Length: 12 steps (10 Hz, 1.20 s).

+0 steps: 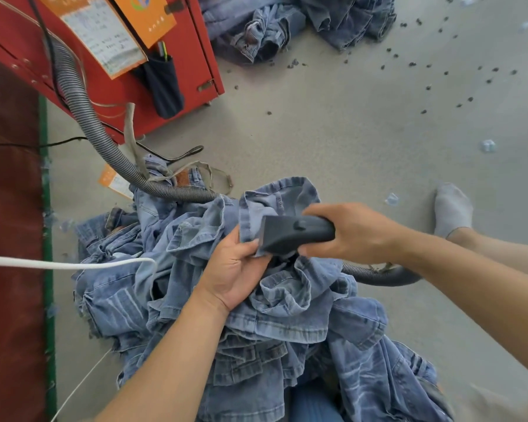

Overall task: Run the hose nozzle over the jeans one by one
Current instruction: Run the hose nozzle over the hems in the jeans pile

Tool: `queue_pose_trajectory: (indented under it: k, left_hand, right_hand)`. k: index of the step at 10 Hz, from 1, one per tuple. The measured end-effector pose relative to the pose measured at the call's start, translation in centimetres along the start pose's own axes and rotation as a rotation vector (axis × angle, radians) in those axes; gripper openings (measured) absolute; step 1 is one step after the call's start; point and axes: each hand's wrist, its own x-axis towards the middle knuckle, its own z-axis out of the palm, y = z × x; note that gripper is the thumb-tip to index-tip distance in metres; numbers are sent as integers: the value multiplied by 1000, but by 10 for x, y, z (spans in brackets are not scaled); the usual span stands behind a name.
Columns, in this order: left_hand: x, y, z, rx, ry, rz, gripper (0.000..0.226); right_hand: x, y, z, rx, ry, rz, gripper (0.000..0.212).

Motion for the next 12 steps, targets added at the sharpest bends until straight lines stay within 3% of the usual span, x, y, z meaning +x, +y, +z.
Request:
queue_pose_trajectory:
  k: [1, 2, 3, 4, 5, 6, 7, 8, 9, 10, 11, 12]
  left_hand:
    - [-2, 2, 0, 19, -24, -11, 57]
    - [0, 0, -2, -7, 31, -14, 56]
    - [1, 0, -3, -13, 51, -38, 55]
    - [-1, 1, -1, 57, 52, -41, 53]
    - [7, 16, -2, 63, 236, -6, 52]
    - [7, 48, -15, 89, 578, -3, 46]
    - [2, 72, -26, 745, 815, 236, 25]
    - [10, 75, 0, 1021, 474, 287, 41]
    - [7, 47, 12, 2223, -236, -315, 96]
    - [-16, 28, 16, 2629, -315, -270, 82]
    - [-23, 64, 13, 2532, -192, 0, 32]
    - [-49, 119, -10, 2459, -33, 60, 11]
  right_hand:
    - [1, -2, -20, 110, 158, -1, 19]
    - [-7, 8, -41, 90, 101, 30, 18]
    - [-9, 7, -26, -39, -62, 50, 19]
    - [1, -9, -1, 19, -44, -21, 24]
    - [11, -14, -23, 150, 205, -20, 22]
    - [1, 7, -68, 172, 279, 35, 19]
    - [-18, 41, -79, 83, 143, 133, 19]
    - [-28, 69, -61, -14, 54, 219, 23]
    - [-34, 84, -46, 0, 58, 241, 23]
    - [-38, 88, -48, 25, 97, 253, 20]
    - [-40, 88, -58, 25, 146, 254, 20]
    - [-42, 80, -62, 30, 134, 228, 20]
